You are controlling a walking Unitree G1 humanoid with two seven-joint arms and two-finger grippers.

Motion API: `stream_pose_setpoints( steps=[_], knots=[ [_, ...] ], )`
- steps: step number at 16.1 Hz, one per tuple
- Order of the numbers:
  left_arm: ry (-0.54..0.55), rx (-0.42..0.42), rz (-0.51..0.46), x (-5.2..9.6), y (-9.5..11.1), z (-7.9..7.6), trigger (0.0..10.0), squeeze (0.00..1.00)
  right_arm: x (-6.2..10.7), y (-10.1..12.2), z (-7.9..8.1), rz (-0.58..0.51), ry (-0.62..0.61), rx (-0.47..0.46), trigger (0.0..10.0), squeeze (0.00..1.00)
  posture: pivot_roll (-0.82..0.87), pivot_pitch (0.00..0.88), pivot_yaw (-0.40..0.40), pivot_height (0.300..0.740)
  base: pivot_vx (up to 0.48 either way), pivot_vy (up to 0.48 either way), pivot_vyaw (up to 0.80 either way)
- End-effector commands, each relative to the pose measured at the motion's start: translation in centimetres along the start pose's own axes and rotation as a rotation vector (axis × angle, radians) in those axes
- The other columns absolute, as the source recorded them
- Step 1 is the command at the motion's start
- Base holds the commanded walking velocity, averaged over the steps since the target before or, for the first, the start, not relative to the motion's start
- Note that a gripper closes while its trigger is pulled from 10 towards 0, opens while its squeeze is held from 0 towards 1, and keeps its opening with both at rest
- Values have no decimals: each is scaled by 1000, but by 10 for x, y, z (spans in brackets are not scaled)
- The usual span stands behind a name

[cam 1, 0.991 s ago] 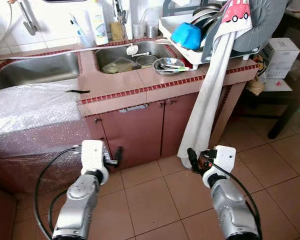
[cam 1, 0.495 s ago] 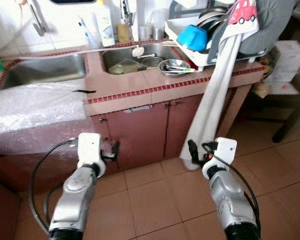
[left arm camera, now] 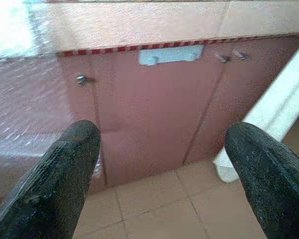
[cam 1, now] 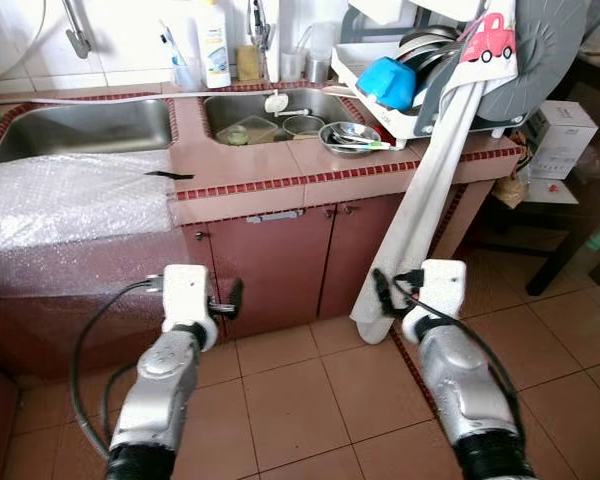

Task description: Kitchen organization

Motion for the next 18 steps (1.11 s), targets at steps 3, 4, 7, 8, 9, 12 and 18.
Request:
stream_pose_setpoints(
  steps=[3,4,7,8,9,12,18],
  knots=[
    [-81,-13,-1,-9,4,-20,10000,0,16,-6,-34,0,-135,4,10000,0,0,0,10,740,0,0,0],
    [-104,-20,7,-12,1,-26,10000,0,23,-13,-39,14,-165,10,10000,0,-25,0,24,740,0,0,0],
    [-197,-23,39,-26,1,-49,10000,0,50,-13,-67,6,-299,26,10000,0,-159,0,93,740,0,0,0],
    [-219,-48,53,-28,-4,-56,10000,0,55,-17,-72,17,-312,21,10000,0,-159,0,91,740,0,0,0],
    [-230,-51,47,-30,-2,-62,10000,0,56,-18,-72,22,-293,38,10000,0,-149,0,86,740,0,0,0],
    [-160,-2,11,-26,3,-47,10000,0,35,0,-56,-10,-213,50,10000,0,-74,0,37,740,0,0,0],
    [-24,-49,-51,-12,12,-7,10000,0,12,18,-33,-45,-122,50,10000,0,13,0,-12,740,0,0,0]
  ],
)
Point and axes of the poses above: a point about 5 cm out from each wrist's last joint towards the gripper, its own x axis pointing back from the gripper into the wrist, its own y axis along the axis of the wrist's last joint, z = x × y, the point moved 6 cm from there along -x, pointing out of the wrist towards the gripper, and after that the axes turned 13 degrees about x, right-handed, at the moved point
